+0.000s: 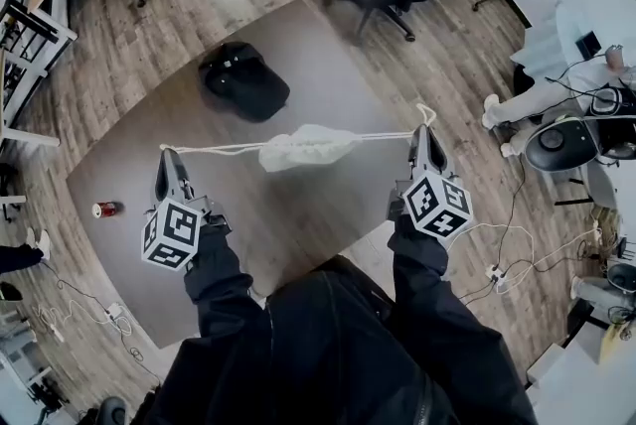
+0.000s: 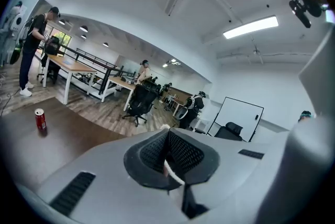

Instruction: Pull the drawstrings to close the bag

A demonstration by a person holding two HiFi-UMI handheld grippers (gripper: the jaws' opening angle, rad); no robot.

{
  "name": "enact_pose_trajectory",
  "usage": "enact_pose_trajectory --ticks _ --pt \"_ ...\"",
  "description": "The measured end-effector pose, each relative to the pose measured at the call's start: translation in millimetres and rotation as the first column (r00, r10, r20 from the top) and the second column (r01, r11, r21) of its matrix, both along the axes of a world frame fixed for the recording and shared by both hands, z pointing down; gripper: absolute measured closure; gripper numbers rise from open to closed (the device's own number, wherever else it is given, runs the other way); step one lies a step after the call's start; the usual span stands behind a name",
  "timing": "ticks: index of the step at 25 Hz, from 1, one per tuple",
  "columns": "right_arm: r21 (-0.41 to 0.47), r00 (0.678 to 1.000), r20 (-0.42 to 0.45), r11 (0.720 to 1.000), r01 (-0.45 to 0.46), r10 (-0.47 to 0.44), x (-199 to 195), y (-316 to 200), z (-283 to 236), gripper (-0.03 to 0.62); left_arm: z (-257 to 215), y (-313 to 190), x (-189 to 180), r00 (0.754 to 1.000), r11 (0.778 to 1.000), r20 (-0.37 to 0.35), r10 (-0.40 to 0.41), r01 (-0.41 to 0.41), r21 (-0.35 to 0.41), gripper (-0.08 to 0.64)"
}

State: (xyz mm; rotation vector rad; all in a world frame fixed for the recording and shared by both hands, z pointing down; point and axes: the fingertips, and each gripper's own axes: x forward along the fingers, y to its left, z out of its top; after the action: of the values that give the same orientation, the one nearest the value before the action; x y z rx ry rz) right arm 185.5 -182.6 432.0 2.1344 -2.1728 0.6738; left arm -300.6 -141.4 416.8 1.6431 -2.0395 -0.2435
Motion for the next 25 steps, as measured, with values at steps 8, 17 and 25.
enact_pose_trajectory --ticks 8,17,25 --pt "-0.015 1.000 0.001 0.999 -0.031 0.031 18.2 1.1 6.8 0.568 -0.9 5.2 -14.8 0.999 0.999 0.015 -0.049 0.049 -0.007 0.529" --pt "-0.035 0.998 -0.005 0.997 -0.067 0.067 38.4 3.9 14.6 0.568 -0.8 8.5 -22.8 0.997 0.997 0.021 -0.080 0.080 -0.010 0.529" --pt "-0.042 1.000 0.008 0.999 -0.029 0.030 38.3 6.4 19.1 0.568 8.4 9.3 -18.0 0.998 0.997 -0.013 -0.067 0.067 -0.031 0.529"
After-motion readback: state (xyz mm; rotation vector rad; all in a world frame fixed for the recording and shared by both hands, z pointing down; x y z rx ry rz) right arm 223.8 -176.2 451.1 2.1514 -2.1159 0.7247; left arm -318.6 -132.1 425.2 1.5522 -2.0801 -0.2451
